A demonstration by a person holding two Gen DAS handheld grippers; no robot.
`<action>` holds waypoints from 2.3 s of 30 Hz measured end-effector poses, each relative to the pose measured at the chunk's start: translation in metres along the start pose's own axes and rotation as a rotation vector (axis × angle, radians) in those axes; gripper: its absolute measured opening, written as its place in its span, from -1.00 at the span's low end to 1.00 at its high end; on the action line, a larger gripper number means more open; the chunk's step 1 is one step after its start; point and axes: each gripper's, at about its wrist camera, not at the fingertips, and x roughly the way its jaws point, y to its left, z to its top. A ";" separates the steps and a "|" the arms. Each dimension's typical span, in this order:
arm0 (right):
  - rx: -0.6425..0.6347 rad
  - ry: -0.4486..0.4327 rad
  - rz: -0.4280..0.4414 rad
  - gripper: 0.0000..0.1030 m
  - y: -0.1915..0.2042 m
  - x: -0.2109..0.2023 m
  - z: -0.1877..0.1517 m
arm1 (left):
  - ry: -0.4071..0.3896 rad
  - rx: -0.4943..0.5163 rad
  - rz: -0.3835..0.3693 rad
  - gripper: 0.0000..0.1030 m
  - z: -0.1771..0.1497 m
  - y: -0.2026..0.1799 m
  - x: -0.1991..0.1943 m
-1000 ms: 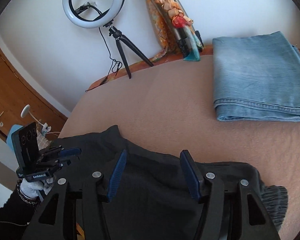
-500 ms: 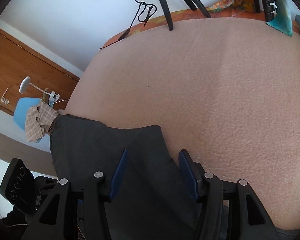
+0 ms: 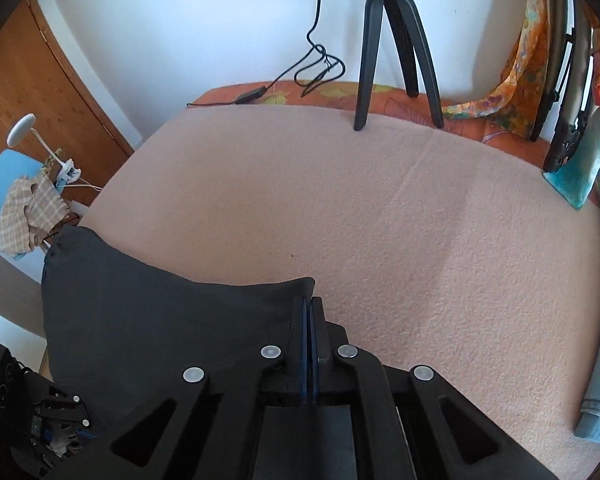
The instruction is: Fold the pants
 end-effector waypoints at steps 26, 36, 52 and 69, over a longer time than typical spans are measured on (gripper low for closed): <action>0.623 -0.270 -0.103 0.61 -0.212 -0.186 -0.253 | 0.019 0.077 0.018 -0.45 0.006 -0.033 0.020; 0.643 -0.317 -0.212 -0.70 -0.180 -0.198 -0.259 | 0.017 0.072 -0.003 -0.45 0.010 -0.030 0.024; 0.491 -0.309 -0.516 0.05 -0.140 -0.228 -0.231 | -0.099 0.010 0.041 -0.45 0.008 -0.010 -0.018; 0.051 -0.383 -0.212 0.37 0.069 -0.193 -0.156 | -0.450 -0.350 0.259 -0.09 -0.043 0.113 -0.205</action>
